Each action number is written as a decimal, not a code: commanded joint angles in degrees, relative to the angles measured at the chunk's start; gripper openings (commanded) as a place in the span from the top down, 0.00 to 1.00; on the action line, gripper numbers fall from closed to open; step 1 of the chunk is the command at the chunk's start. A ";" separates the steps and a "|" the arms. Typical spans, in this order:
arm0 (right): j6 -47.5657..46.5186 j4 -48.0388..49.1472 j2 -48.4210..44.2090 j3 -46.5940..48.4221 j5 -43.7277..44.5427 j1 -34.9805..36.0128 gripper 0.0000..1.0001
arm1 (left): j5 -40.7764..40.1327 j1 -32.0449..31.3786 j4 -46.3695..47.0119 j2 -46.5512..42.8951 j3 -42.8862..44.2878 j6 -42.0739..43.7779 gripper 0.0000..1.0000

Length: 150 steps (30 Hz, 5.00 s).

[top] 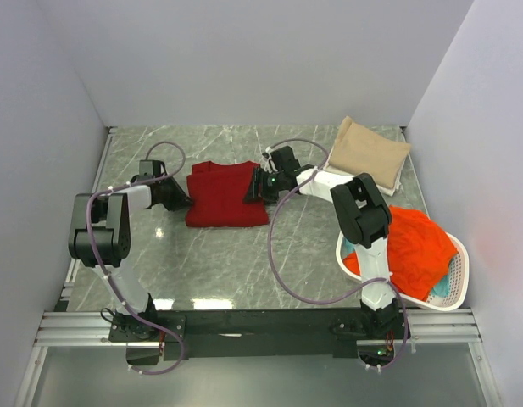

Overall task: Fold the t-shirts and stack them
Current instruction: Neatly place the folded tshirt to the corner

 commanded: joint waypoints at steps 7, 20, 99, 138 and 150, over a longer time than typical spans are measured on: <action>0.40 1.98 1.66 2.67 3.80 1.11 0.72 | 0.99 -3.39 0.24 1.59 -2.29 -1.11 0.86; -5.48 -6.97 -3.53 7.42 11.52 -0.73 1.00 | -0.76 -3.39 -5.03 -4.82 0.88 -0.32 0.07; -18.93 -37.92 -3.71 55.41 28.07 -31.67 1.00 | -1.82 -1.46 -3.80 -18.98 -17.93 -1.99 0.01; -22.71 -36.33 -4.06 37.58 44.05 -38.96 1.00 | -0.68 -1.55 -4.41 -17.39 -15.12 -1.82 0.01; -17.00 -37.66 -6.50 32.67 54.26 -38.97 0.16 | -4.37 -1.72 -8.19 -25.47 -12.83 -0.23 0.00</action>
